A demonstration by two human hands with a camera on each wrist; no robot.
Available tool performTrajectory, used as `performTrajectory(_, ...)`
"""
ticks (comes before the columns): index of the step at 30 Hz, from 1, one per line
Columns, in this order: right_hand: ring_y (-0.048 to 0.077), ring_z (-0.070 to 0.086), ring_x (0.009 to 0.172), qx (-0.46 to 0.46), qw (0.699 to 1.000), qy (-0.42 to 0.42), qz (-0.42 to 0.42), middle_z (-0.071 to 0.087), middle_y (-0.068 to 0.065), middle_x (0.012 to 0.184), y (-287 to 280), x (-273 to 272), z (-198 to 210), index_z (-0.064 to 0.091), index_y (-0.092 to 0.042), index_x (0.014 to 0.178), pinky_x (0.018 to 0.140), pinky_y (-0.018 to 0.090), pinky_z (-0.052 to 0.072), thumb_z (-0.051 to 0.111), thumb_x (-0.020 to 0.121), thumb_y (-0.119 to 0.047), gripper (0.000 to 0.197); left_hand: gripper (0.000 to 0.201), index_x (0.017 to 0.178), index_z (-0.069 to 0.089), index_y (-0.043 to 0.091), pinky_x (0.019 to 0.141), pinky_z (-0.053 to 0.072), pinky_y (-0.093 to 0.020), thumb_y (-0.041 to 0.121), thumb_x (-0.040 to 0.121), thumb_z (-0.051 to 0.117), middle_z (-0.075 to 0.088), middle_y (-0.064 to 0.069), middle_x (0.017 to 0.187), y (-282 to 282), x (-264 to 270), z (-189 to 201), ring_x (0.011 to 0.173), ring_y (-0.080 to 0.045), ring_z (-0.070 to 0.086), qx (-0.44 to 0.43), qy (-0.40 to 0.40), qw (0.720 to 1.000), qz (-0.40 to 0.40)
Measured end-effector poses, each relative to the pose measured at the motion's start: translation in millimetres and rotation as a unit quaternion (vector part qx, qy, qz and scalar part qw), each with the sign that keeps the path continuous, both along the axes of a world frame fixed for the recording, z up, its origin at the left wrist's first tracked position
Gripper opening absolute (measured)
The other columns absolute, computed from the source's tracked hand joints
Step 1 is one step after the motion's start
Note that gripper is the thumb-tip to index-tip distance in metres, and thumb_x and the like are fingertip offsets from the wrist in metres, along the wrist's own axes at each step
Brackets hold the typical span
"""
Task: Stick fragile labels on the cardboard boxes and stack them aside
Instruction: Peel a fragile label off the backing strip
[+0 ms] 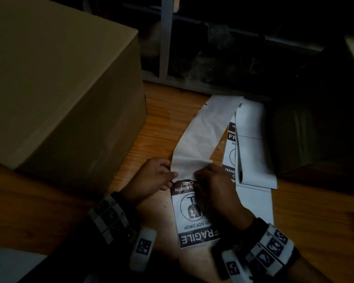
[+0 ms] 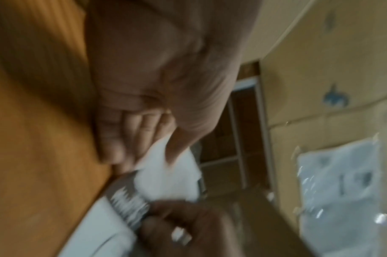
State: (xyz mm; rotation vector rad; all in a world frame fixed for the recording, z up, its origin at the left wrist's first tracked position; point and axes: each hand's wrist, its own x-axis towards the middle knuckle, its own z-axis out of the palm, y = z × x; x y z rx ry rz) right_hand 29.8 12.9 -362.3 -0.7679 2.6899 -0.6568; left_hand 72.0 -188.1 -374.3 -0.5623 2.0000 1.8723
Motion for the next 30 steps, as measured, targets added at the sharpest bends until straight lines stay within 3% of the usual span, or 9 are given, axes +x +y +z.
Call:
performTrajectory(3,0.026,0.061,0.101,0.013,1.000,0.000,0.009,0.065,0.012,0.111,-1.6,-1.2,-1.1,0.073,-0.006,0.103,0.087,0.030,0.049,0.064,0.088,-0.008,0.018,0.039,0.106,0.060,0.023,0.080,0.056,-0.034,0.004,0.076,0.078,0.067,0.002,0.096,-9.6,4.2,8.4,0.085,-0.015,0.067,-0.079,0.048,0.996,0.012)
performTrajectory(5,0.026,0.061,0.104,0.007,1.000,0.002,0.025,0.065,0.012,0.116,-0.8,-0.8,-0.1,0.072,-0.006,0.108,0.090,0.031,0.051,0.065,0.087,-0.008,0.022,0.048,0.107,0.057,0.031,0.076,0.049,-0.018,0.002,0.074,0.078,0.057,0.013,0.098,-7.4,2.1,16.8,0.084,-0.003,0.059,-0.203,0.157,0.966,0.021)
performTrajectory(8,0.023,0.063,0.095,0.012,0.999,0.005,0.041,0.066,0.009,0.111,2.1,-0.5,7.2,0.073,-0.011,0.103,0.082,0.033,0.054,0.067,0.082,-0.009,0.022,0.048,0.120,0.061,0.025,0.082,0.040,-0.007,0.006,0.078,0.074,0.056,0.014,0.112,14.9,-5.0,18.2,0.096,0.008,0.051,-0.260,0.264,0.917,-0.150)
performTrajectory(11,0.027,0.065,0.080,0.030,0.997,0.016,0.064,0.068,0.011,0.093,5.4,-3.1,6.8,0.075,-0.010,0.086,0.070,0.035,0.054,0.067,0.073,-0.006,0.015,0.066,0.140,0.048,0.025,0.101,0.032,-0.007,0.015,0.081,0.075,0.053,0.009,0.136,27.3,-7.6,-1.4,0.118,0.009,0.040,-0.251,0.261,0.897,-0.253)
performTrajectory(15,0.027,0.064,0.081,0.038,0.997,0.023,0.057,0.069,0.011,0.092,7.4,-1.5,3.9,0.074,-0.011,0.093,0.067,0.034,0.053,0.063,0.079,-0.010,0.018,0.087,0.151,0.029,0.035,0.105,0.040,-0.025,0.033,0.079,0.077,0.047,0.006,0.140,27.5,-8.3,-15.0,0.126,-0.005,0.042,-0.312,0.251,0.857,-0.325)
performTrajectory(21,0.030,0.060,0.081,0.083,0.987,0.063,0.121,0.067,0.008,0.089,4.5,-9.3,14.9,0.072,-0.012,0.095,0.059,0.034,0.049,0.075,0.070,-0.022,0.027,0.071,0.146,0.039,0.015,0.101,0.042,-0.035,0.037,0.085,0.070,0.055,0.002,0.133,42.2,10.3,-8.3,0.123,-0.015,0.040,-0.387,0.264,0.845,-0.257)
performTrajectory(25,0.034,0.061,0.106,0.054,0.995,0.021,0.083,0.061,0.011,0.126,5.9,-1.3,25.0,0.049,-0.014,0.142,0.078,0.037,0.052,0.067,0.086,-0.017,0.059,0.073,0.149,0.035,0.012,0.108,0.038,-0.035,0.044,0.090,0.062,0.042,-0.003,0.150,56.6,25.0,-7.3,0.130,-0.023,0.040,-0.474,0.162,0.842,-0.201)
performTrajectory(27,0.032,0.058,0.109,0.052,0.998,-0.018,0.011,0.055,0.009,0.134,14.5,9.5,26.2,0.034,-0.019,0.151,0.082,0.037,0.050,0.066,0.089,-0.024,0.070,0.062,0.131,0.057,0.006,0.093,0.050,-0.037,0.039,0.081,0.073,0.058,-0.012,0.134,55.2,29.6,-11.0,0.113,-0.029,0.056,-0.507,0.205,0.817,-0.180)
performTrajectory(30,0.025,0.055,0.108,0.127,0.991,-0.038,0.023,0.052,0.002,0.124,23.7,25.3,19.2,0.052,-0.027,0.133,0.080,0.035,0.052,0.063,0.089,-0.038,0.047,0.039,0.104,0.071,0.008,0.078,0.056,-0.035,0.037,0.082,0.056,0.069,-0.011,0.114,48.4,39.9,-13.2,0.099,-0.028,0.064,-0.476,0.257,0.826,-0.155)
